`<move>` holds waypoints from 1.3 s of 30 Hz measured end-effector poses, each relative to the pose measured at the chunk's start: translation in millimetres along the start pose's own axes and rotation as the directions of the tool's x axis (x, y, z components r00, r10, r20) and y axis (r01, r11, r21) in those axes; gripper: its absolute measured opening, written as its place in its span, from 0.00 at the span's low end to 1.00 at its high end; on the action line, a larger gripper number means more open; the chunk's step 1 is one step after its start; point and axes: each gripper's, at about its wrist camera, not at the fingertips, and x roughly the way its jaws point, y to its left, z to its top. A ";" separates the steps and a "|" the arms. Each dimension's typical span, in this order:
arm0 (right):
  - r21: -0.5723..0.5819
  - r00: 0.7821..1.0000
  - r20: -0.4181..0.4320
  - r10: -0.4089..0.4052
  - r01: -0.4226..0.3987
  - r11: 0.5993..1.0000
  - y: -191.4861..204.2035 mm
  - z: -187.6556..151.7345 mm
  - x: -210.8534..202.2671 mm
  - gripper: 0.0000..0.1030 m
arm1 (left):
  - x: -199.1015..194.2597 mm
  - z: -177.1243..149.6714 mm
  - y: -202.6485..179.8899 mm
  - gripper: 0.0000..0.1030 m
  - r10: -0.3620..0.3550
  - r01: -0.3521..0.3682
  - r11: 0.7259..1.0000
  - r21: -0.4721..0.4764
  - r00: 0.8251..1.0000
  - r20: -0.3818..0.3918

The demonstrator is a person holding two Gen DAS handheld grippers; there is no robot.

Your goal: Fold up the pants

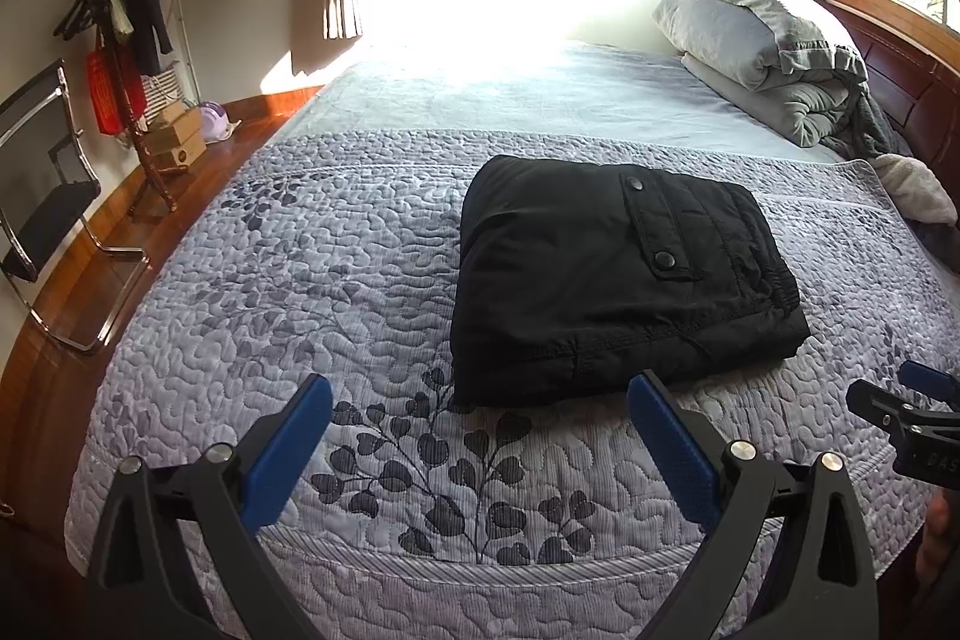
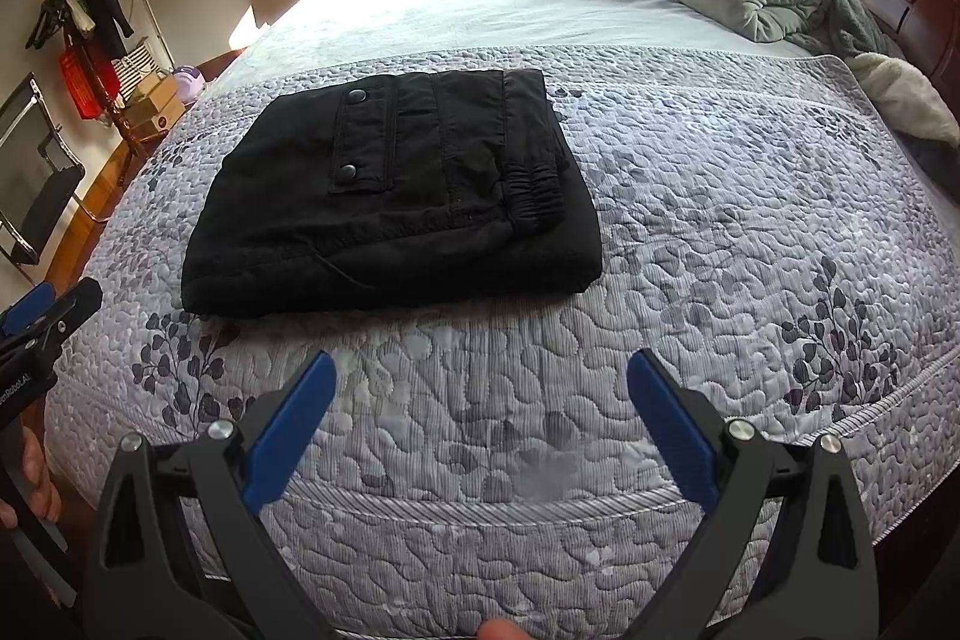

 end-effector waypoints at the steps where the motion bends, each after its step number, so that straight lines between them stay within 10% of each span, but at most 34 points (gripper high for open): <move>1: 0.000 1.000 0.000 0.000 0.000 1.000 -0.2 0.2 0.2 0.94 | 0.0 0.0 0.1 0.97 0.000 0.000 1.000 0.001 1.000 0.000; 39: 0.009 1.000 -0.012 0.000 0.001 1.000 -4.9 -0.8 4.8 0.94 | 1.8 2.7 -3.4 0.97 -0.009 0.009 1.000 0.006 1.000 0.000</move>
